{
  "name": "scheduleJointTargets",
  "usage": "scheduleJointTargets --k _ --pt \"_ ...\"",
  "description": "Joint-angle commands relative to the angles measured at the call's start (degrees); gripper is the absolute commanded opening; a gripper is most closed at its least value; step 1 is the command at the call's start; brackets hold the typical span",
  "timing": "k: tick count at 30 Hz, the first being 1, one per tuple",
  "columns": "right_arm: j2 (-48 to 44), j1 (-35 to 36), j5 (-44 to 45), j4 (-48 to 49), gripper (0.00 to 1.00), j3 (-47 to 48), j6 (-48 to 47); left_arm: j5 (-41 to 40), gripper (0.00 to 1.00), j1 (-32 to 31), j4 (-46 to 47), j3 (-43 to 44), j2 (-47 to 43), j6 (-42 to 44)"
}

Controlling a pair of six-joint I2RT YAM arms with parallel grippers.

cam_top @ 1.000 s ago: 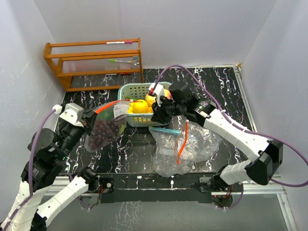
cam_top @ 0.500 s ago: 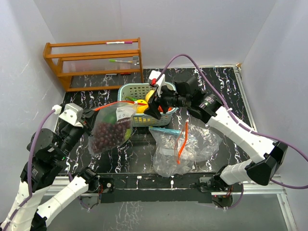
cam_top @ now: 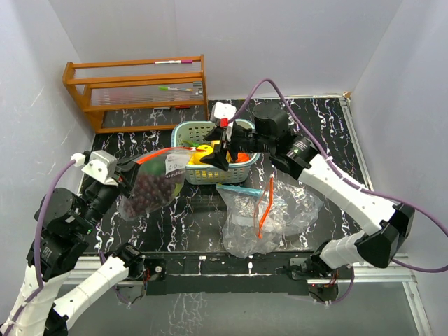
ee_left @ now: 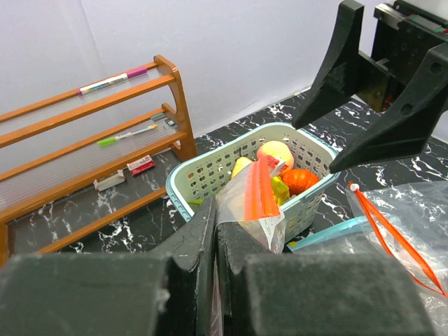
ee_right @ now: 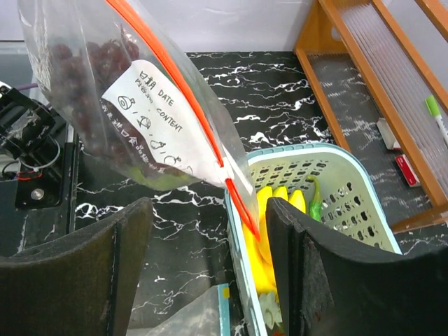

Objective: Place the food in the zip-top bag and seal the zipper
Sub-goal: Zip the zipper food storage bag at the center of the board.

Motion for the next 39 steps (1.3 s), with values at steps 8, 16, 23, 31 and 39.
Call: scheduleJointTargets --k 8,16,23,31,39 --pt "2.75 0.0 -5.29 8.27 0.63 0.07 -1.32 1.46 0.0 0.05 4.25 2.29 0.19 -1.05" --pt "3.28 0.29 -6.51 9.75 0.39 0.21 -0.46 1.64 0.0 0.06 4.31 2.19 0.07 -1.31" --pt "4.91 0.66 -7.79 10.03 0.37 0.55 -0.34 1.56 0.0 0.06 4.18 2.04 0.03 -1.08" --pt "6.0 0.78 -7.26 10.28 0.38 1.07 -0.08 1.5 0.0 0.06 4.48 1.93 -0.15 -1.04" --pt "5.07 0.88 -6.76 10.82 0.26 -0.21 0.81 1.31 0.0 0.04 4.4 1.58 -0.32 -1.13"
